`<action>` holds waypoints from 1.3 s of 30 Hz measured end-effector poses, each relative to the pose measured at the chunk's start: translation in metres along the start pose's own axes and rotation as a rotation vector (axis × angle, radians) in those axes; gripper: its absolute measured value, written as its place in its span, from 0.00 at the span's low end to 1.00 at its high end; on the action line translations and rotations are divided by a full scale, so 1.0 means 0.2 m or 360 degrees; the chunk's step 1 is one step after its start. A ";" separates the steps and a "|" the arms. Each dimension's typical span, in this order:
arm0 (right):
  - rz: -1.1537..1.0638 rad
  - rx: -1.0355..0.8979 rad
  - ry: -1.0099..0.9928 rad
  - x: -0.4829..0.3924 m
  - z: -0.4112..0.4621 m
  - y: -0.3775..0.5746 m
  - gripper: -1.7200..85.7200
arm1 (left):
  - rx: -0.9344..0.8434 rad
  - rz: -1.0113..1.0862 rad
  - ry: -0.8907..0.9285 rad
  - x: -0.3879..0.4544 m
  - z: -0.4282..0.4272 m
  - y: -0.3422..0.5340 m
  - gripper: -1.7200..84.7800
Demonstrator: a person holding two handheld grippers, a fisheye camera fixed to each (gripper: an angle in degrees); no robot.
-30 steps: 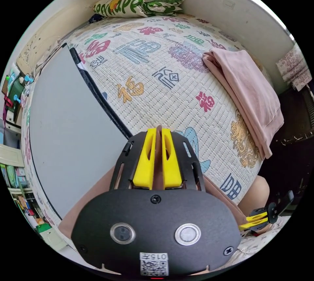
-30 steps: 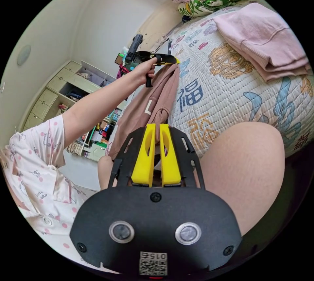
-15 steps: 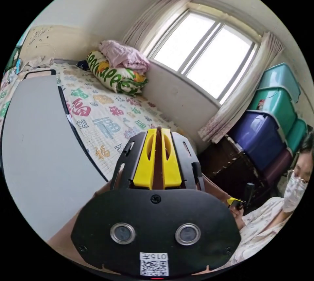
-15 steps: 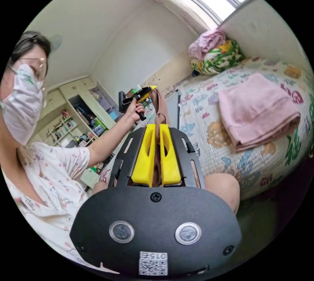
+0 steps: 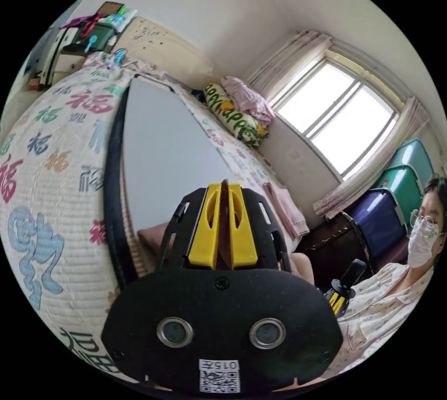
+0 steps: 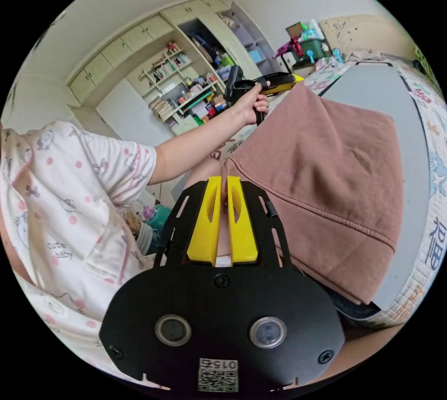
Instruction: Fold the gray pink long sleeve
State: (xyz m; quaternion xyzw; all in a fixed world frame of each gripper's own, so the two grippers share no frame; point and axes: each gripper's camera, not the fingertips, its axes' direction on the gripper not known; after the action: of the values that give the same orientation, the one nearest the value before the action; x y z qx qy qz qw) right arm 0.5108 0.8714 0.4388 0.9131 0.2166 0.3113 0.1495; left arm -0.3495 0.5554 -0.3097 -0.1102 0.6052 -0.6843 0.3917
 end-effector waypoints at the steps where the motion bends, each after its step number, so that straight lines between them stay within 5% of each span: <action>1: 0.0001 -0.0090 0.0002 0.02 0.13 0.00 0.03 | -0.0022 -0.0072 -0.0044 -0.13 -0.03 0.10 0.02; 10: 0.0040 -0.0441 0.0128 0.17 0.61 -0.01 0.03 | 0.0408 -0.0433 0.0150 -0.59 -0.23 0.56 0.03; 17: 0.0082 -0.0499 0.0180 0.23 0.75 -0.03 0.03 | -0.0096 -0.0295 -0.0032 -0.48 0.07 0.50 0.15; 25: -0.0030 -0.0555 0.0244 0.17 0.86 -0.05 0.04 | -0.0117 -0.0221 -0.0157 -0.41 0.17 0.59 0.04; 31: -0.0005 -0.0634 0.0302 0.21 0.97 -0.09 0.08 | -0.0216 -0.0059 -0.0441 -0.29 0.30 0.64 0.05; 39: -0.0221 -0.0556 0.0444 -0.03 0.95 -0.09 0.12 | -0.0213 -0.0043 -0.0352 -0.21 0.29 0.73 0.11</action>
State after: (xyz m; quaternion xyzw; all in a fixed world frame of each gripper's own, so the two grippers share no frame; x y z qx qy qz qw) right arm 0.6221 0.8572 0.2847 0.8044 0.2405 0.4563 0.2948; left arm -0.2259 0.5459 -0.4152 -0.2190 0.6011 -0.6313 0.4385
